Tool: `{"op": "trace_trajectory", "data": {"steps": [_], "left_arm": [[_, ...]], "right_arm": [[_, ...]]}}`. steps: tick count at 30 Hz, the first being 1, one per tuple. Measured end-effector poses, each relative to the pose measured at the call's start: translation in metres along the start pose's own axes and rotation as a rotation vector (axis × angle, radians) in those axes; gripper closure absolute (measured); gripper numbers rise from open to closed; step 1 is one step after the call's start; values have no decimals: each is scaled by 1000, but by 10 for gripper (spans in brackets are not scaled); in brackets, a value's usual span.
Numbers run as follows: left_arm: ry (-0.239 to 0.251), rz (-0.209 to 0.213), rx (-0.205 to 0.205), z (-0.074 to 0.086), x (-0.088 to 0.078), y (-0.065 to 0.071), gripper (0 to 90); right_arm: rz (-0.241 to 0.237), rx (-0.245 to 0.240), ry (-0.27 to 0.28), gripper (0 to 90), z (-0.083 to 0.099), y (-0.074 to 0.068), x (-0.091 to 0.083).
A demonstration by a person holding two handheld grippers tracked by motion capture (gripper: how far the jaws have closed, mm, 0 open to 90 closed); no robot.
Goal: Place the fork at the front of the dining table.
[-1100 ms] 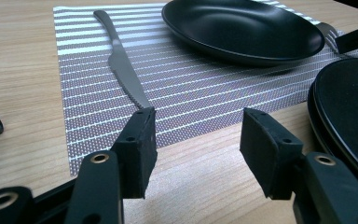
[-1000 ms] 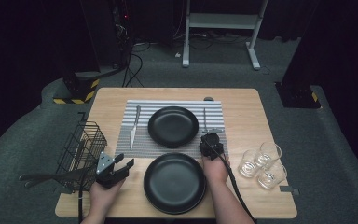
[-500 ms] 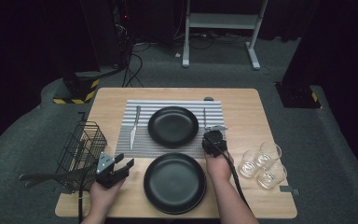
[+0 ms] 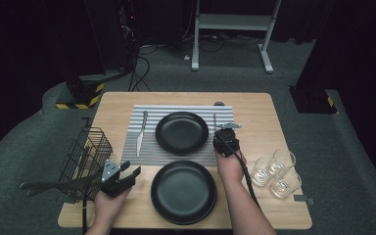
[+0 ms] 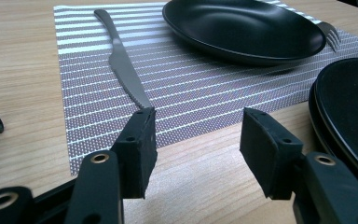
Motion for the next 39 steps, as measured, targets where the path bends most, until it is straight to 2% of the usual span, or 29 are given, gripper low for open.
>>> {"op": "trace_trajectory", "data": {"steps": [4, 12, 19, 27, 36, 39], "left_arm": [[0, 0, 0, 0, 0, 0, 460], [-6, 6, -1, 0, 0, 0, 460], [-20, 12, 0, 0, 1, 1, 456], [-49, -2, 2, 0, 4, 1, 438], [-61, -21, 46, -1, 5, 5, 423], [-69, -19, 59, -1, 6, 6, 421]], "right_arm": [[3, -3, 8, 828, -7, -1, 0], [26, -22, -32, 828, -2, 0, 16], [32, -11, -45, 825, 0, 1, 25], [36, -6, -34, 790, -2, 5, 23], [48, 1, -56, 782, 1, 11, 27], [52, 0, -61, 839, 3, 11, 29]]}}
Point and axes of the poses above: each handheld gripper's, and its own axes: x roughly forward along the jaws, z roughly out of its underside, y roughly to its right, the point moved 3 cm from there along x, roughly forward along the jaws, and after that the axes turned 8 degrees about x, right-handed, at the moved point
